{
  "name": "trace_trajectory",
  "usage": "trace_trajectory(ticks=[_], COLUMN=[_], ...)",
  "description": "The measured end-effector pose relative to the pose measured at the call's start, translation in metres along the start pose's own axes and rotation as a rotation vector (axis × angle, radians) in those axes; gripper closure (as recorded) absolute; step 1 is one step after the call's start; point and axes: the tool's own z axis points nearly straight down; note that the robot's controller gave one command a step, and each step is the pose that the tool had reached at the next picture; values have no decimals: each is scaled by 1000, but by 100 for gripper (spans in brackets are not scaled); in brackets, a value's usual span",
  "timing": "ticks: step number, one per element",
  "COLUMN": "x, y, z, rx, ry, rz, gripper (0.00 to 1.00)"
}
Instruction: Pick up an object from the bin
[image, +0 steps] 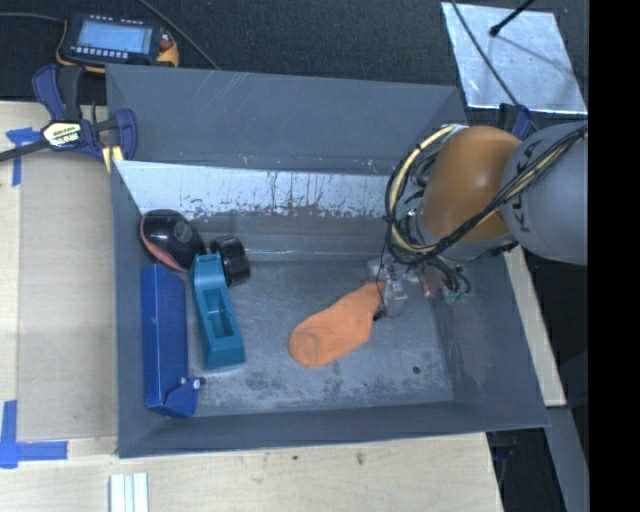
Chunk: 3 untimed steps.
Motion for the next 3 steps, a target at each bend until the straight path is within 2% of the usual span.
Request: trace_trajectory(ticks=[1,2,3], x=[0,17,13], y=[0,12,31], z=[0,0,-95], rx=[0,0,0], ry=[0,1,2], rz=[0,-16,-40], gripper=[100,100,100])
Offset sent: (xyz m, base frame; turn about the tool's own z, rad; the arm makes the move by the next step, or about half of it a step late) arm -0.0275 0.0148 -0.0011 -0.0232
